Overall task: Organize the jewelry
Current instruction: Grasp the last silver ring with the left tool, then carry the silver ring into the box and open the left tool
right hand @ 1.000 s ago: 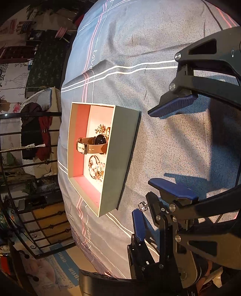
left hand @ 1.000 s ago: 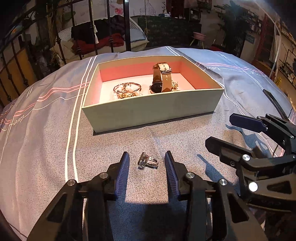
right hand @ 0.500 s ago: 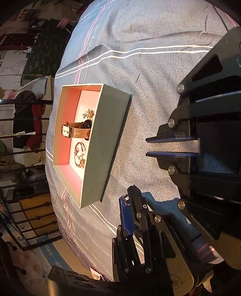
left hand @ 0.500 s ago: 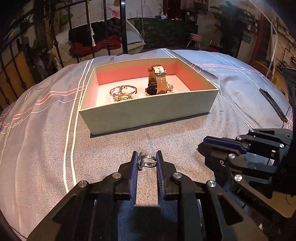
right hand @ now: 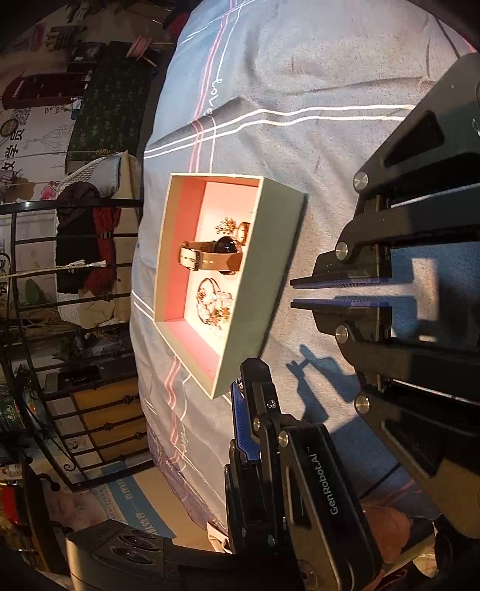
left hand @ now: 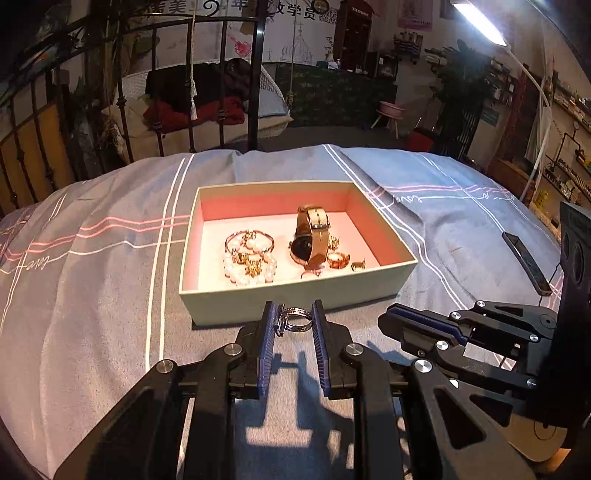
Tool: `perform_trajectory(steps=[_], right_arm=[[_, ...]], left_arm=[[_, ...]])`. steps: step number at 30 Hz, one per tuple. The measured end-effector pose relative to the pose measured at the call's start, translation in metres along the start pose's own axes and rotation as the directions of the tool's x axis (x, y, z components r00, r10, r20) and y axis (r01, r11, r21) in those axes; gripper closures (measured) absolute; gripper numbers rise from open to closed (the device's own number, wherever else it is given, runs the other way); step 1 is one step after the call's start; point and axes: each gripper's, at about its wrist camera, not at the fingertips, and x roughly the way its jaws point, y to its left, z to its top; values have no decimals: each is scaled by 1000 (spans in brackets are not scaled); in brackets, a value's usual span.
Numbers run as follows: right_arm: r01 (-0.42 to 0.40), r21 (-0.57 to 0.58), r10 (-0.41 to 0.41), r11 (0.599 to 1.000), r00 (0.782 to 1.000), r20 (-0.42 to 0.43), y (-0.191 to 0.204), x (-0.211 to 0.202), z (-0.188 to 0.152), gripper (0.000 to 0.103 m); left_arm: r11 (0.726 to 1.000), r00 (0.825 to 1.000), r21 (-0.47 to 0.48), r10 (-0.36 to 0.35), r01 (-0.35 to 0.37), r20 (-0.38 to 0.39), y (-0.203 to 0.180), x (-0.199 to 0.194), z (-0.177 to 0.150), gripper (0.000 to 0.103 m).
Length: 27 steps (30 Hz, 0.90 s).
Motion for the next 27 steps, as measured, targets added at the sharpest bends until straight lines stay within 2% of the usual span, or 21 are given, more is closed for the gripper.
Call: perform_trajectory(steps=[4, 10, 20, 27], right_arm=[[28, 16, -28, 999, 999, 27, -10, 7, 23, 97], [62, 39, -62, 997, 998, 7, -23, 30, 41, 97], [76, 30, -75, 997, 997, -24, -27, 55, 43, 96], [79, 30, -78, 996, 996, -35, -27, 60, 43, 96]], left_arm=[[1000, 1000, -11, 18, -18, 24, 4, 10, 27, 84], [998, 999, -33, 48, -49, -6, 14, 41, 49, 84], [996, 996, -53, 68, -71, -65, 24, 72, 45, 84], [995, 993, -56, 74, -79, -88, 27, 81, 43, 84]])
